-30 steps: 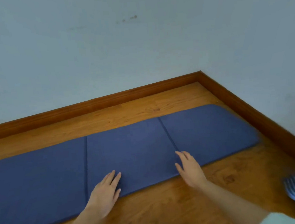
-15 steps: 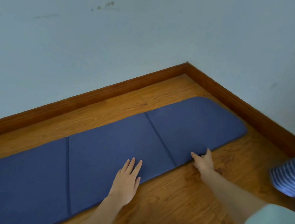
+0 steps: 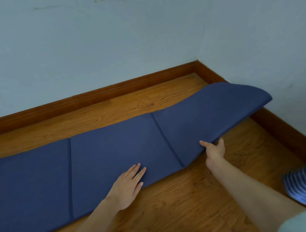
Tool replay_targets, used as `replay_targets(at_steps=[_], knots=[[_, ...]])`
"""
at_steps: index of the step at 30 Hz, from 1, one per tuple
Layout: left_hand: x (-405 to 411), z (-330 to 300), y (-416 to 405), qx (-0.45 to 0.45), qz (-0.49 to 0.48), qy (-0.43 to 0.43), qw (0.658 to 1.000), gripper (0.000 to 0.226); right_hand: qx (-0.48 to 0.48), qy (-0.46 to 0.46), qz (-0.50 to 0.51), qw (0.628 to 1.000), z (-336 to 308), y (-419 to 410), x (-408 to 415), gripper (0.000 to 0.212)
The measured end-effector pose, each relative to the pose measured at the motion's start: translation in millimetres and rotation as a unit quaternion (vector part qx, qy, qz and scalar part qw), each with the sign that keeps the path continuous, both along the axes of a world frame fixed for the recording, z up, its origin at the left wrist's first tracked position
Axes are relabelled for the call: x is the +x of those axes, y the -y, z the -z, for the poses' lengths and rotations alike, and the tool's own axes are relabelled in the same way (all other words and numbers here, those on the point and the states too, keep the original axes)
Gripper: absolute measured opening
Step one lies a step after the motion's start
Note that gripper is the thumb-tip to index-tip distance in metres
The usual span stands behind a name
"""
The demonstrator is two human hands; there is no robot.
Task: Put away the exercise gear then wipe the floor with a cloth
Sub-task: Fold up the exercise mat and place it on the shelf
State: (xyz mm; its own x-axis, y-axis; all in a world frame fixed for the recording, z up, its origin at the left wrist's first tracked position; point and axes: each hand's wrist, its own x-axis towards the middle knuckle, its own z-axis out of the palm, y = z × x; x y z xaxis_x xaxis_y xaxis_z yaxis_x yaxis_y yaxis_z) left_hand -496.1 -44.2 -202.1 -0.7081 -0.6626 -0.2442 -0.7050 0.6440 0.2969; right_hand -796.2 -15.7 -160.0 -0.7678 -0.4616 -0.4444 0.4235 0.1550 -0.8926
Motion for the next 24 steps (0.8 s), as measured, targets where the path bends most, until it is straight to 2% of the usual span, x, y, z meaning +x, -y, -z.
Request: replay_targets(at_steps=[3,6,9,12,14,17,20,23,24], knots=[[16,-10,7,-0.013,-0.011,-0.014,1.0,0.1,-0.016,-0.053,-0.058,0.997,-16,-1,11,0.064],[35,-19,16,-0.013,-0.1,-0.073,0.992,0.058,-0.017,-0.125,-0.117,0.985,-27,-3,29,0.065],[62,-29,27,-0.024,-0.17,-0.095,0.98,0.054,-0.006,-0.211,-0.201,0.957,-33,-10,48,0.064],[101,-36,33,-0.039,-0.227,-0.096,0.968,0.055,0.021,-0.298,-0.291,0.909,-29,-15,62,0.05],[130,-37,31,-0.036,-0.294,-0.109,0.949,0.055,0.021,-0.345,-0.355,0.869,-25,-18,73,0.043],[169,-36,22,-0.021,-0.398,-0.119,0.91,0.056,0.008,-0.434,-0.426,0.794,-12,-21,89,0.048],[197,-32,9,0.002,-0.469,-0.121,0.875,0.057,0.051,-0.502,-0.531,0.68,6,-22,102,0.048],[210,-28,-1,0.018,-0.495,-0.112,0.862,0.056,0.12,-0.531,-0.631,0.554,20,-22,114,0.05],[210,-27,-3,0.022,-0.498,-0.113,0.859,0.055,0.139,-0.54,-0.64,0.529,20,-20,117,0.052]])
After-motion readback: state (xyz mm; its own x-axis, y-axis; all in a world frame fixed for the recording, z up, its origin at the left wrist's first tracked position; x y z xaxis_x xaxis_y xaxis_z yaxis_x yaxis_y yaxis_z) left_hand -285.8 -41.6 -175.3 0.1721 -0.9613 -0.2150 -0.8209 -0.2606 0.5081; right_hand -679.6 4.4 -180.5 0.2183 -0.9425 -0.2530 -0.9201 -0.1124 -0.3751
